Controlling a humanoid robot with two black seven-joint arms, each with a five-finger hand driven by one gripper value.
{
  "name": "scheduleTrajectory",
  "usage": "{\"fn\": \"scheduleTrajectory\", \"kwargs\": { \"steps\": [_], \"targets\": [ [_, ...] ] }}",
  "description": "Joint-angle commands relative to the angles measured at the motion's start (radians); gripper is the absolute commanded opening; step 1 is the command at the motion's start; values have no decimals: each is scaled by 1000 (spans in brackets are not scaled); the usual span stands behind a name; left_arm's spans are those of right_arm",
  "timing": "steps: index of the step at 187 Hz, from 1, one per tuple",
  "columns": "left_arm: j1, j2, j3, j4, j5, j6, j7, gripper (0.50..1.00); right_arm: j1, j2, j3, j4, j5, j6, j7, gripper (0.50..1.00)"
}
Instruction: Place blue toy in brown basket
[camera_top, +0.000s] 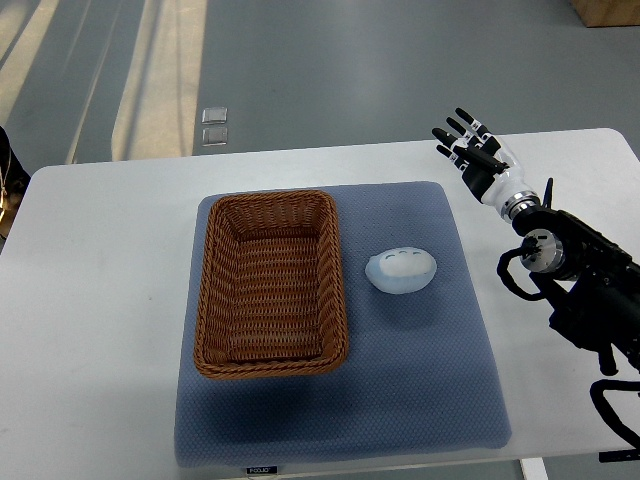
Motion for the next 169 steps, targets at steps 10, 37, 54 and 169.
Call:
{"fn": "scheduleTrajectory", "kwargs": {
  "steps": [10,37,54,169],
  "targets": [
    [0,0,0,-1,0,0,0,1000,0,-1,1,-1,0,0,1,911],
    [0,0,2,-2,0,0,0,1000,0,-1,0,-1,0,0,1,911],
    [0,0,9,5,0,1,0,1000,0,-1,0,-1,0,-2,1,911],
    [12,0,14,5,2,3,1,1000,0,-7,1,-1,0,-3,3,911]
  ]
}}
